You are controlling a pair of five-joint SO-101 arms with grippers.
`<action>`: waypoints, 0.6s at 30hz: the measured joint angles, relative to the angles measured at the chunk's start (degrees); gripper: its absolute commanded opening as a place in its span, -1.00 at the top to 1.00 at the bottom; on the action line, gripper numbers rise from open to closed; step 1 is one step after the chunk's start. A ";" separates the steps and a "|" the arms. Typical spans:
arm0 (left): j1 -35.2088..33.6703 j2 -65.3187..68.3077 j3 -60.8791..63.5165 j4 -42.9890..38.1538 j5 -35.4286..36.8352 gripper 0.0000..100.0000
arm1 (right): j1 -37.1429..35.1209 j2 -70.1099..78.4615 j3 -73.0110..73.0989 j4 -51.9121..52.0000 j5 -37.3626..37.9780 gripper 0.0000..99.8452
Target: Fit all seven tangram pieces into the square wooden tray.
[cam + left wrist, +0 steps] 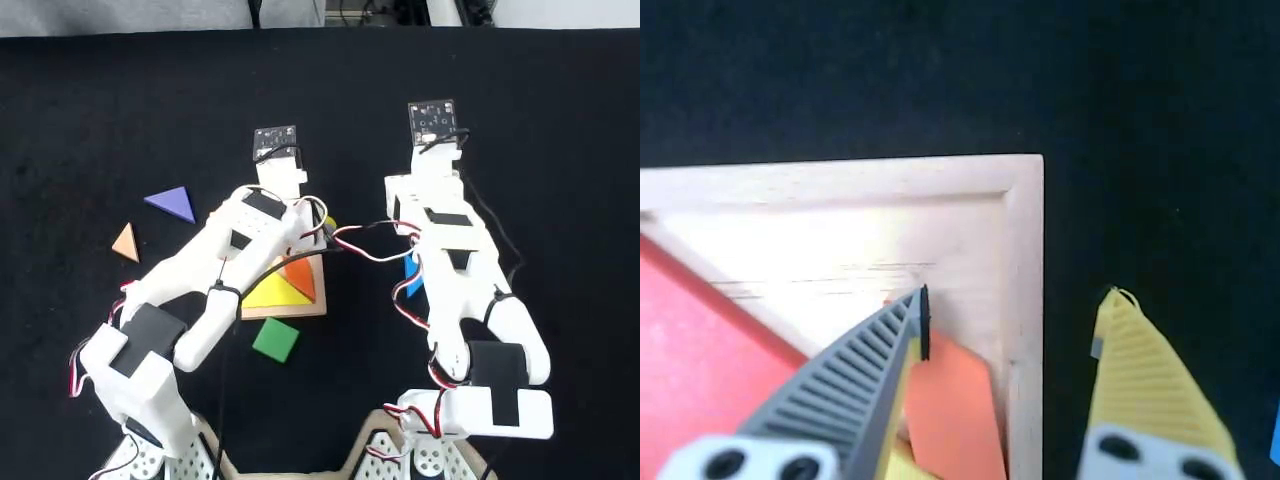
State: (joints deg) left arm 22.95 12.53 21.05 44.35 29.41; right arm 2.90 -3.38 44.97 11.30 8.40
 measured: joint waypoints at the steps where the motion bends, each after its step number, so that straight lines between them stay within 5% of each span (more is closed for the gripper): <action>1: 0.00 0.00 0.00 0.00 0.00 0.45 | 0.00 0.00 0.00 0.00 0.00 0.98; 18: 4.92 0.00 -0.97 0.62 0.00 0.45 | 0.00 0.00 0.00 0.00 0.00 0.98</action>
State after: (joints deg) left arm 27.87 12.53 20.09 44.97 29.41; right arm 2.90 -3.38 44.97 11.30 8.40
